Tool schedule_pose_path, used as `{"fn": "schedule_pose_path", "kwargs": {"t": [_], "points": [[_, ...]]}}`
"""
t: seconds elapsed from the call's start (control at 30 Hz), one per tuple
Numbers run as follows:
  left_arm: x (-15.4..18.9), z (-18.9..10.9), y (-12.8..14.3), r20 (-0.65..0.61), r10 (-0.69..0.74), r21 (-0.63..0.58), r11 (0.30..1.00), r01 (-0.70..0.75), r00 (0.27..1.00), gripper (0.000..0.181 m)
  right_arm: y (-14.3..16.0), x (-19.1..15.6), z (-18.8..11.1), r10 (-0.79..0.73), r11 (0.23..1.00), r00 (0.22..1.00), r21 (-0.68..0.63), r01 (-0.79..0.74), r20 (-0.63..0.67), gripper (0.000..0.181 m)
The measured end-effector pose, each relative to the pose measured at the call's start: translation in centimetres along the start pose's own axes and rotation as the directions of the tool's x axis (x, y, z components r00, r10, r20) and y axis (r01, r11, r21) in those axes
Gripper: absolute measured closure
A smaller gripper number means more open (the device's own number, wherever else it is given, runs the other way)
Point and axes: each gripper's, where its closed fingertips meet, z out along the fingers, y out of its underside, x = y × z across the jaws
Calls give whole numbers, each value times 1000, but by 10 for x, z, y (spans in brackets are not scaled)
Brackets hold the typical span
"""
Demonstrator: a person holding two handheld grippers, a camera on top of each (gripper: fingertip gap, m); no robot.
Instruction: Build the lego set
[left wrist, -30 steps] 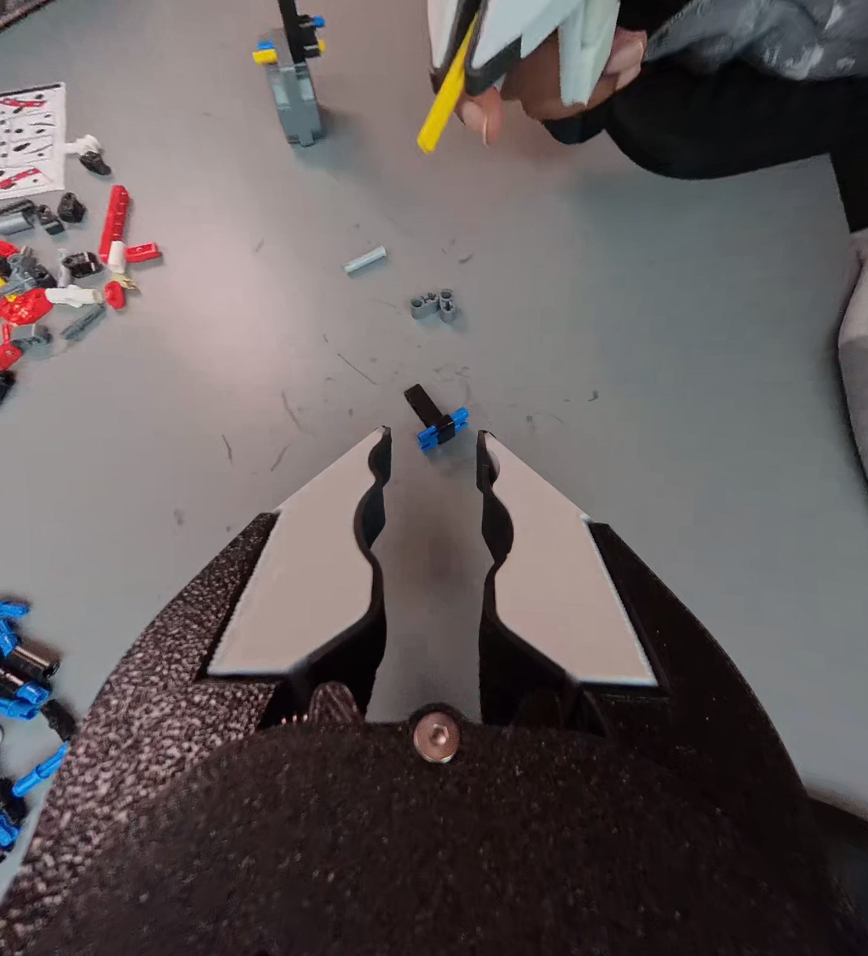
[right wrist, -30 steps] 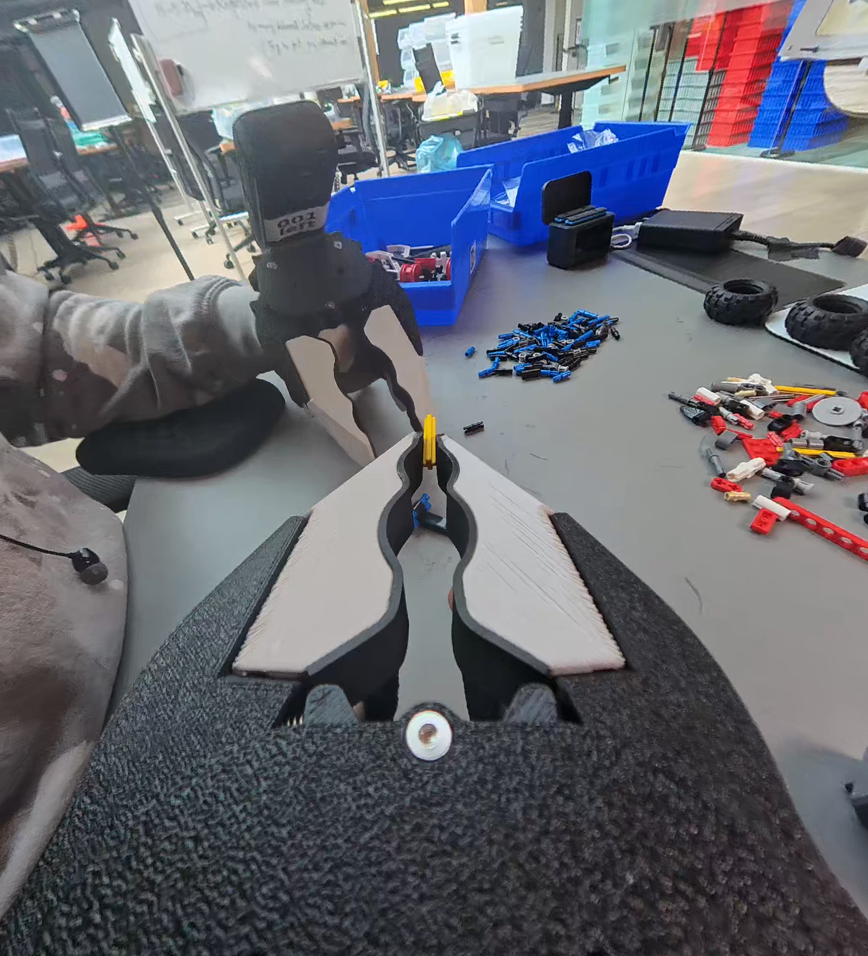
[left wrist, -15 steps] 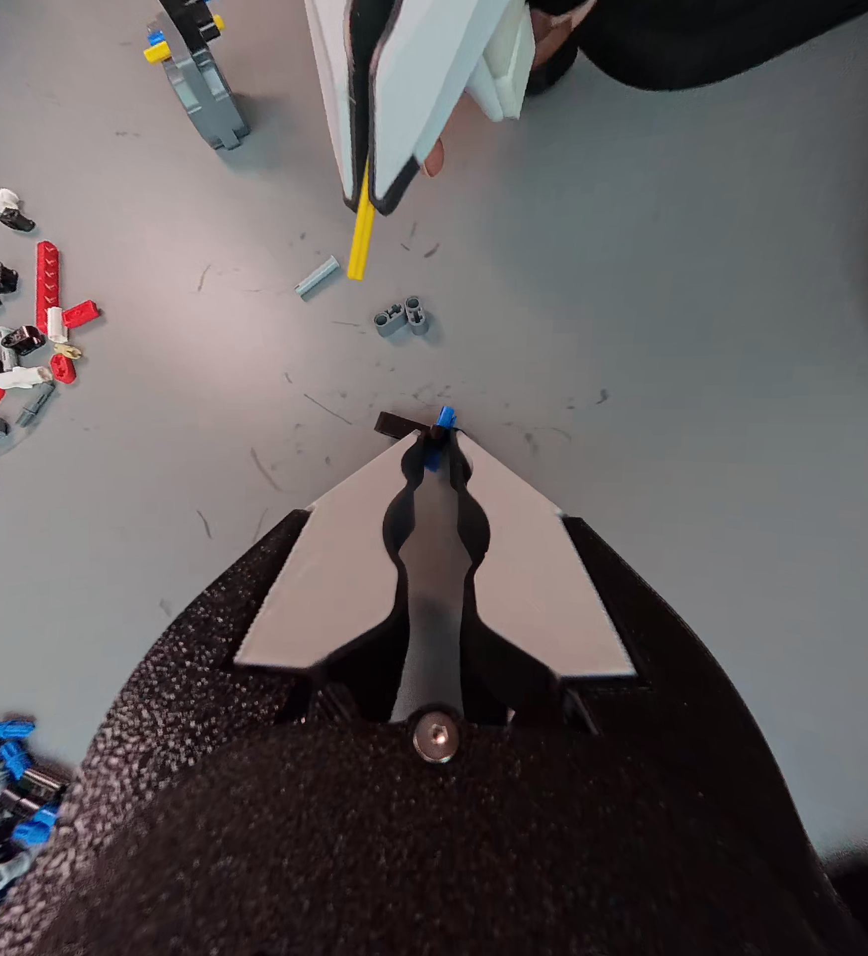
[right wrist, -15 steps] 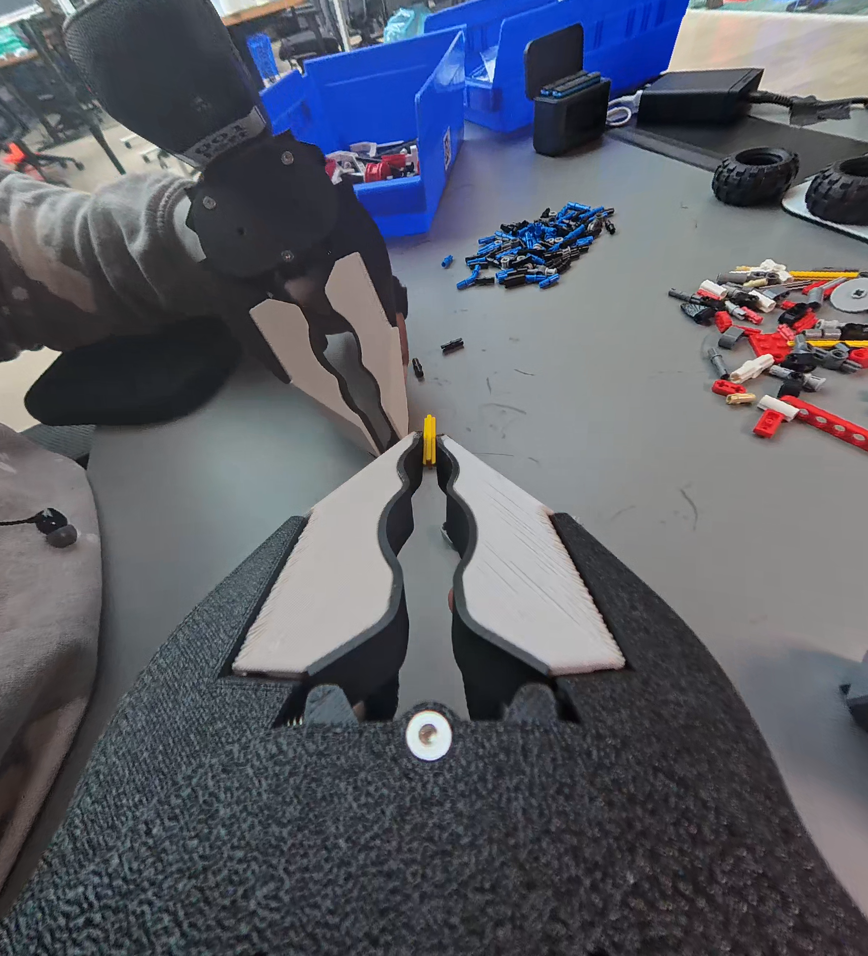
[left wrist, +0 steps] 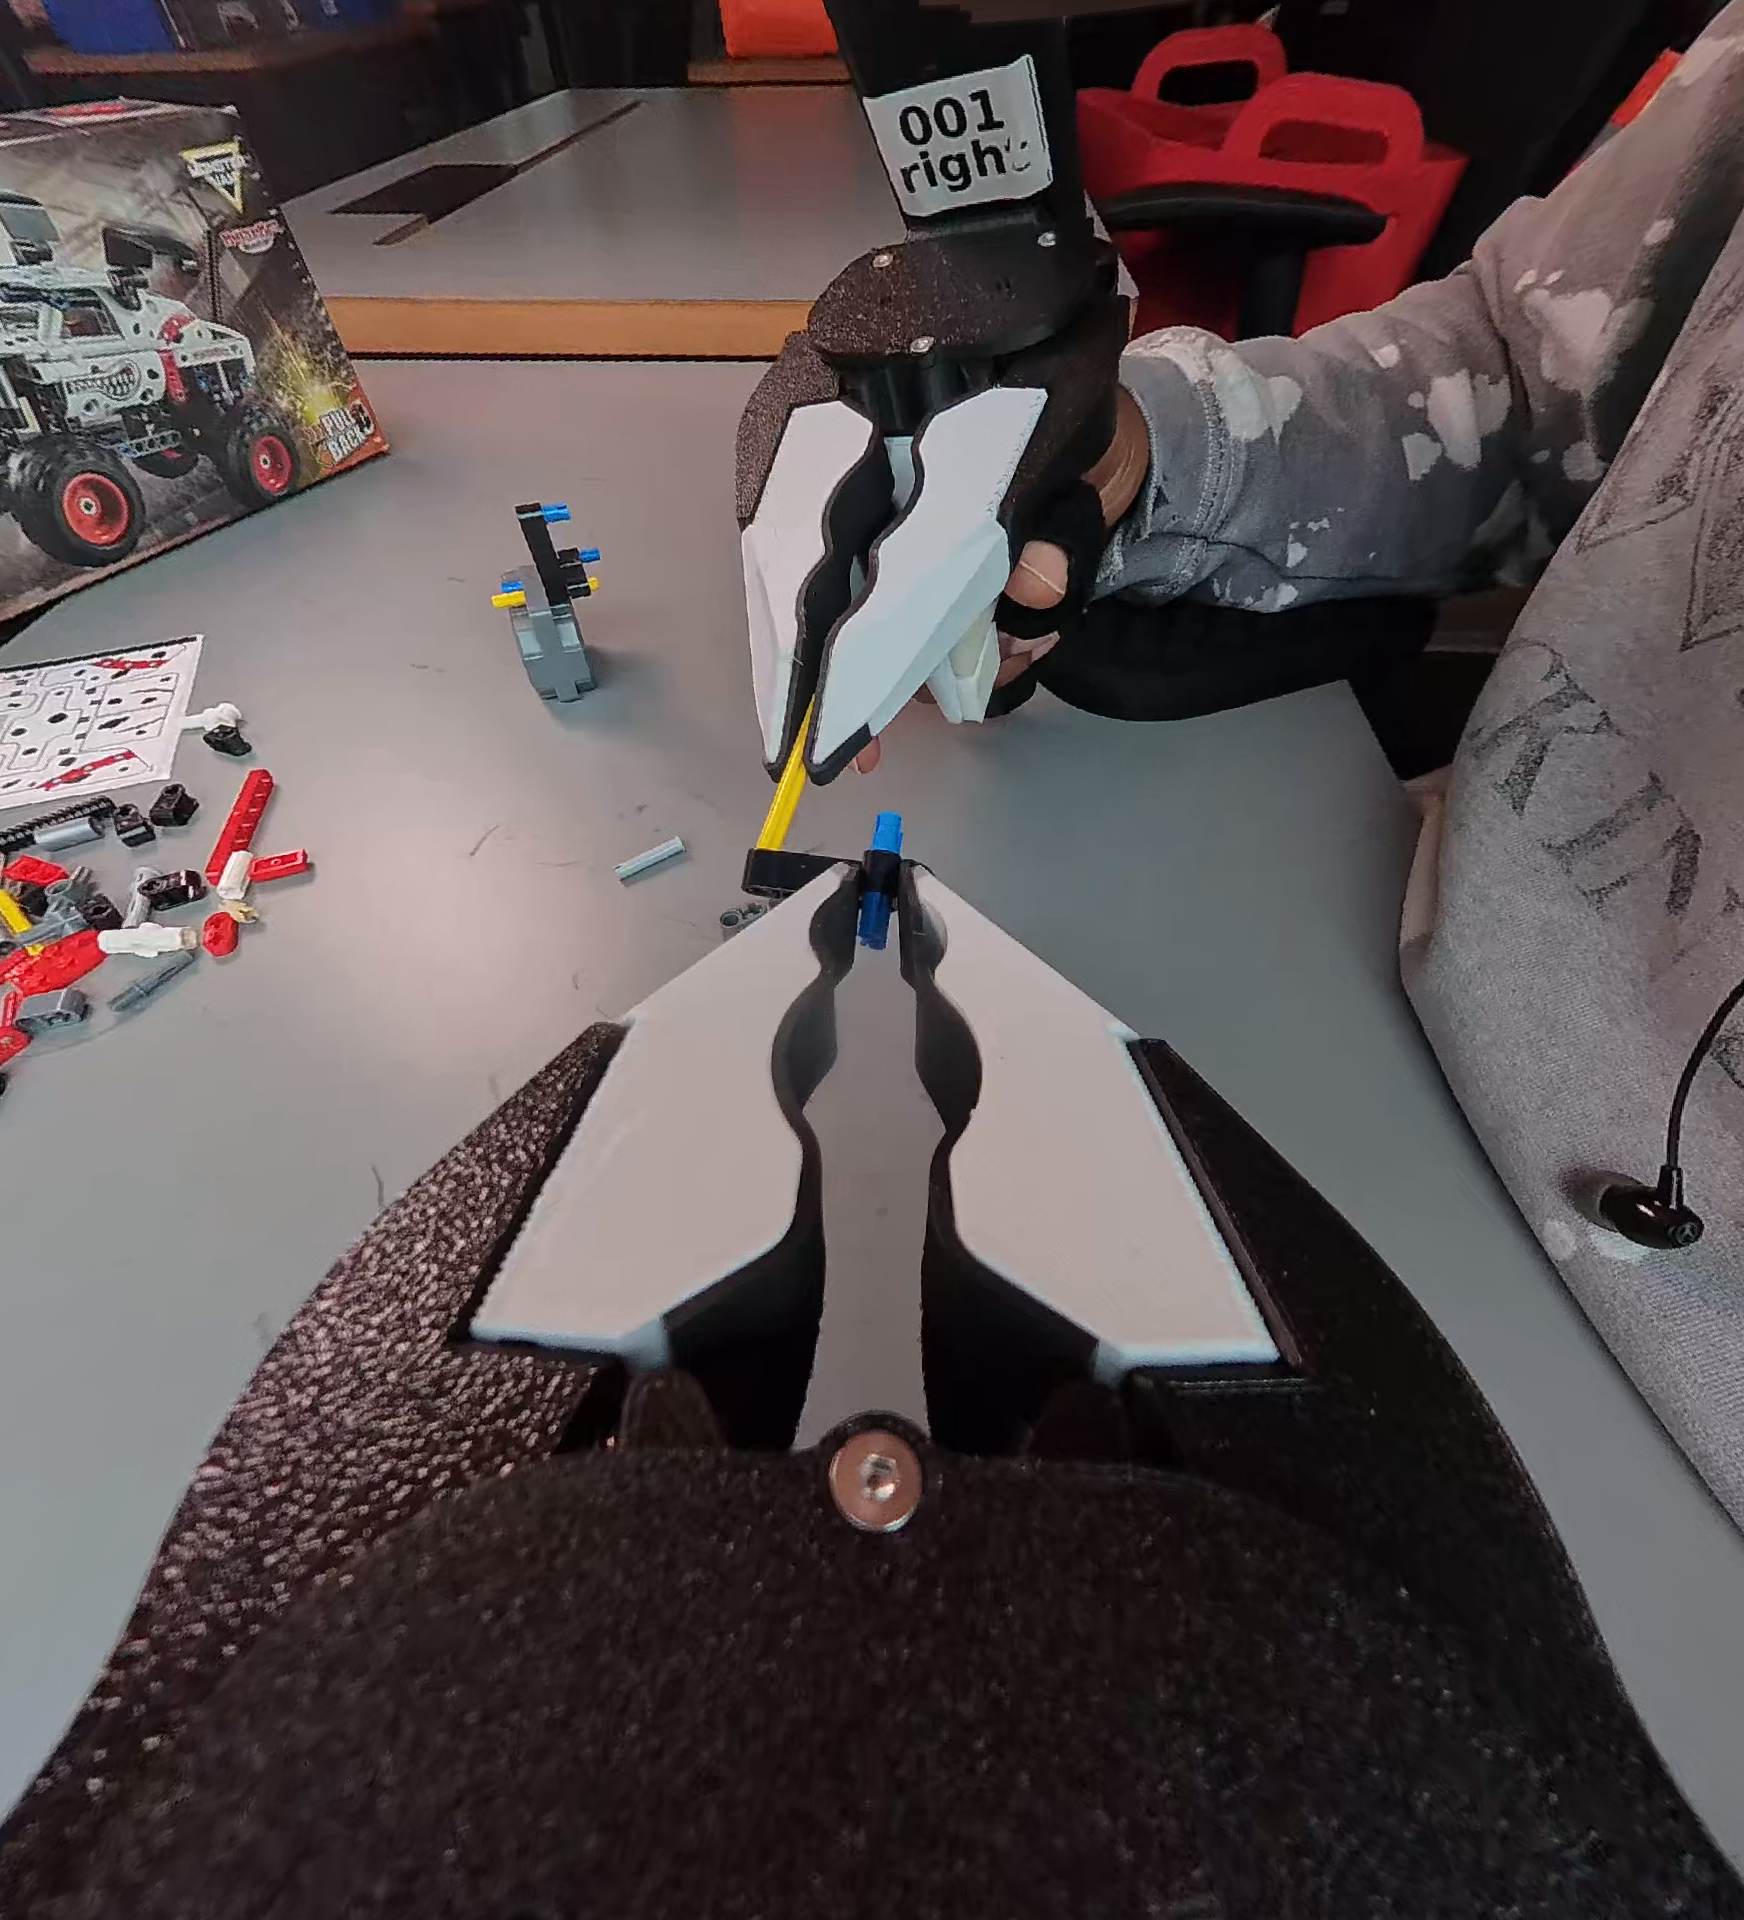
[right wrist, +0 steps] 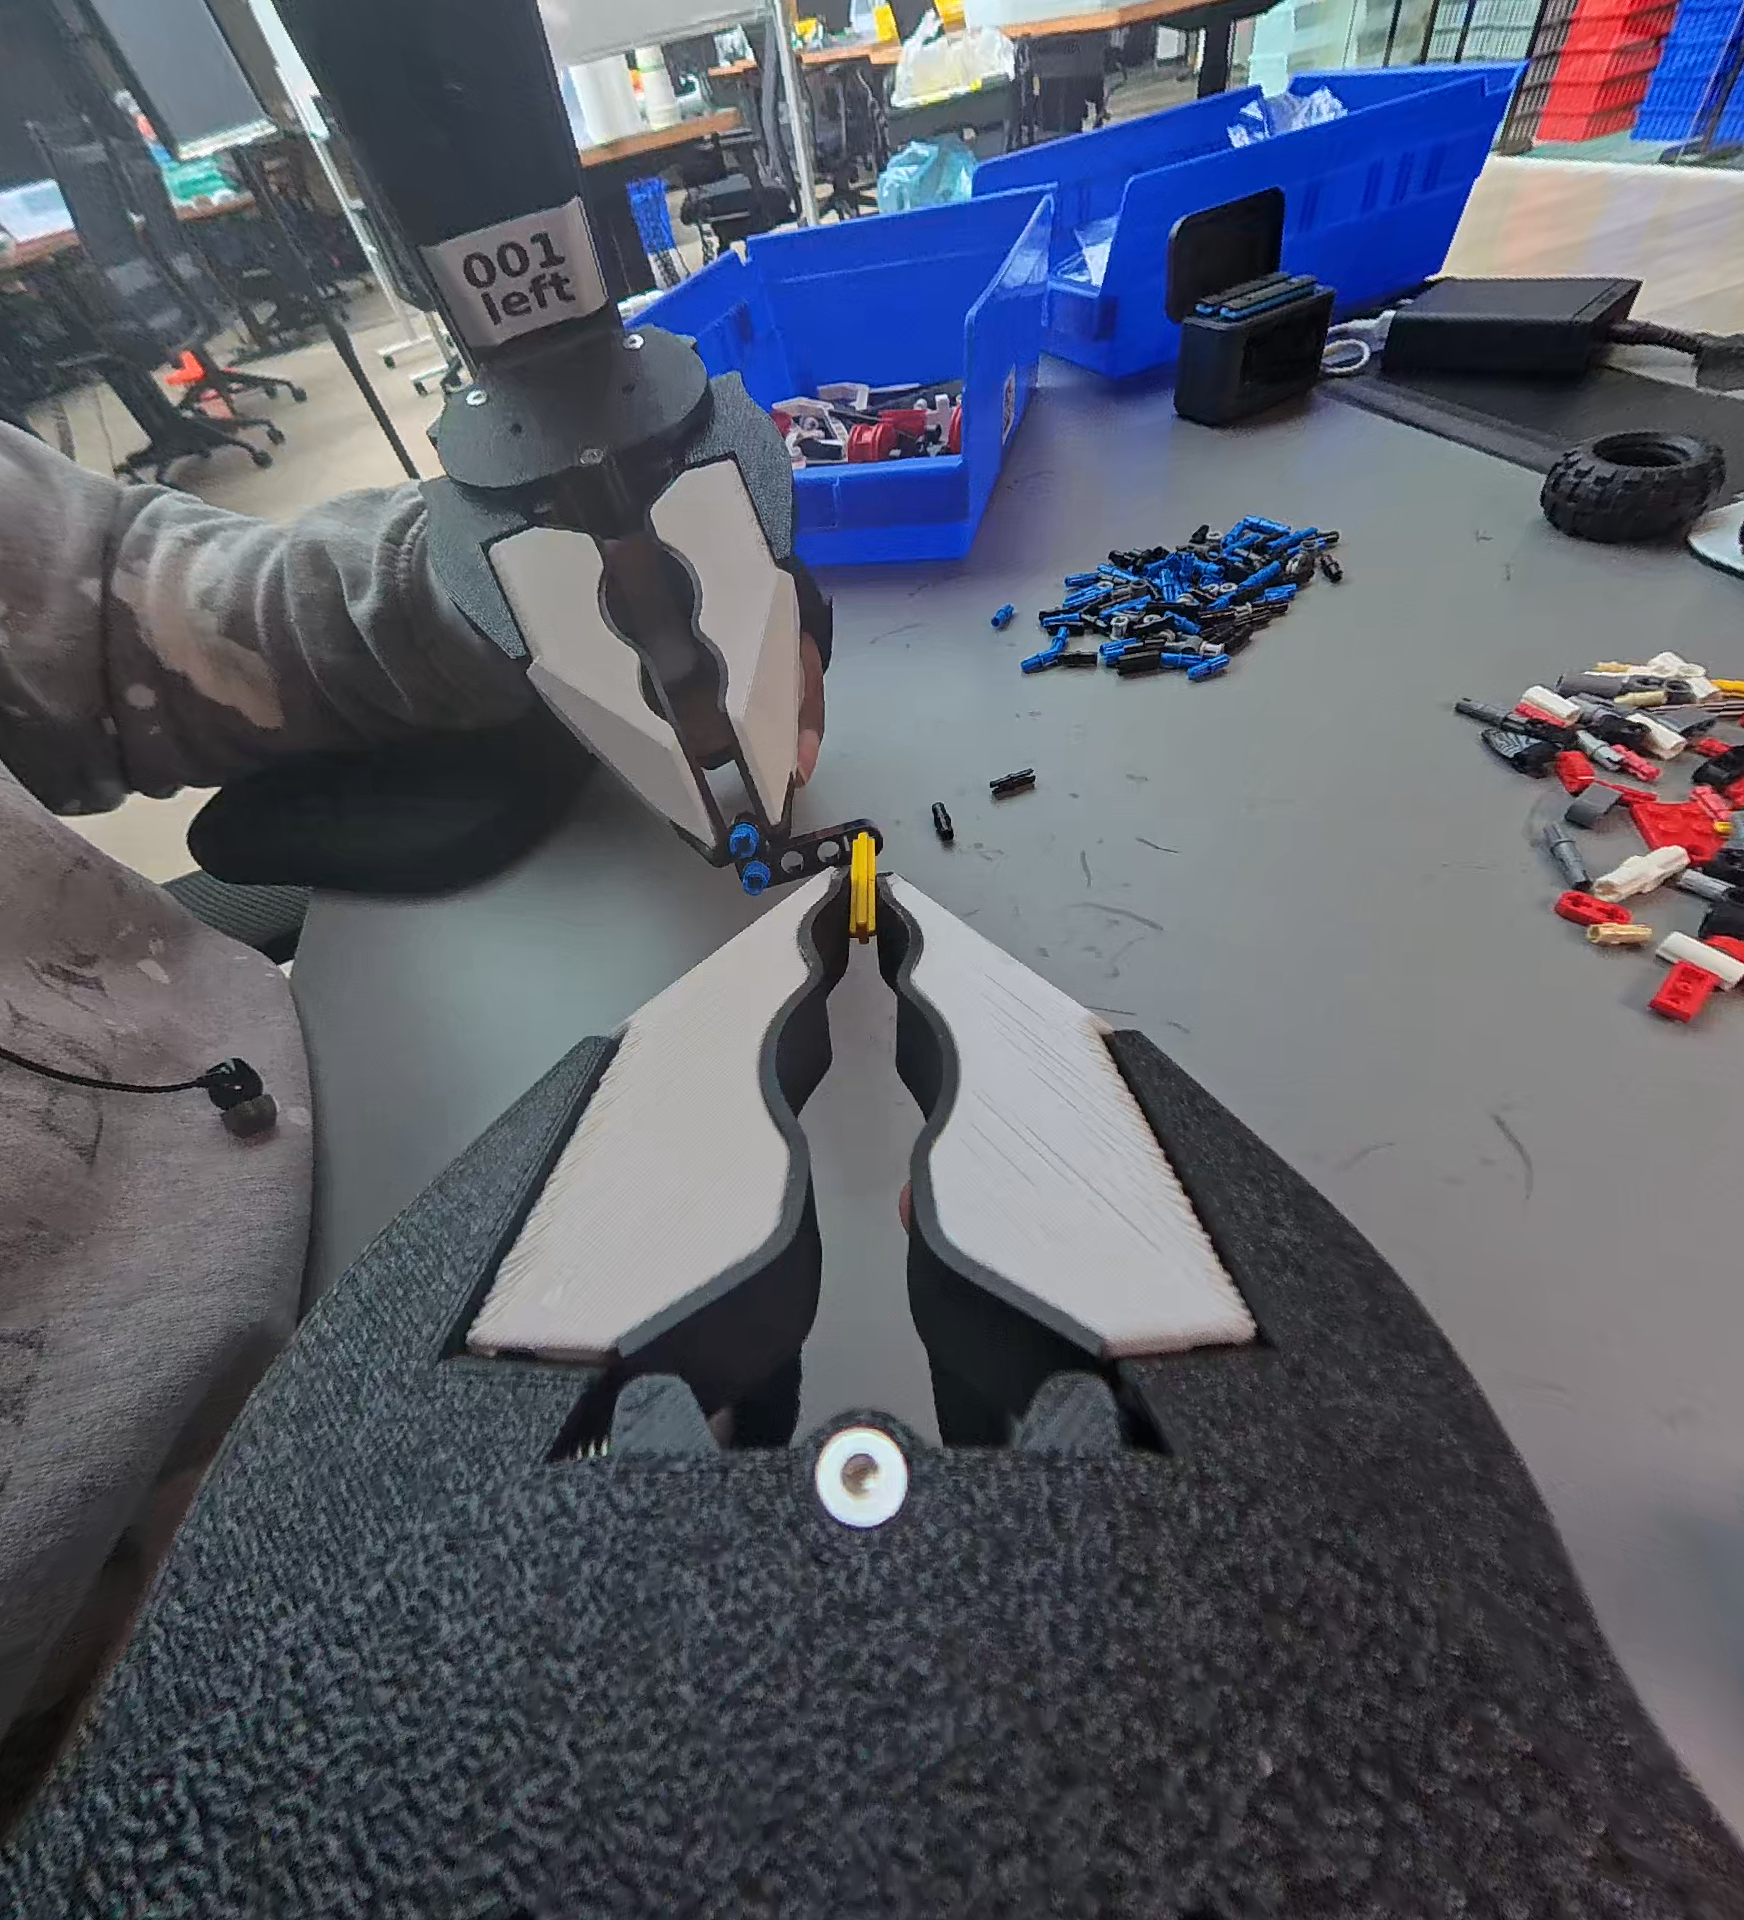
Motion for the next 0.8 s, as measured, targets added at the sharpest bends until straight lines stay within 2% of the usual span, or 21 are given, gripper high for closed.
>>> {"fn": "schedule_pose_path", "kwargs": {"t": [0.2,0.37,0.47,0.63,0.8], "points": [[6,1,2,-26,23,-7,1000,-23,999,174,4,-3,1,-8,1000,1000,-18,9,26,177],[21,1,0,-95,68,5,998,-68,993,175,7,-15,-3,5,1000,991,-19,-2,137,177],[31,-3,-13,-124,91,63,995,-83,988,175,-1,-24,-8,39,998,976,35,-48,214,177],[42,-16,-51,-181,79,237,971,-34,980,175,-31,-41,-19,113,960,923,198,-197,368,177],[48,-25,-68,-214,71,315,949,0,974,175,-47,-49,-24,137,911,881,292,-292,452,177]]}}
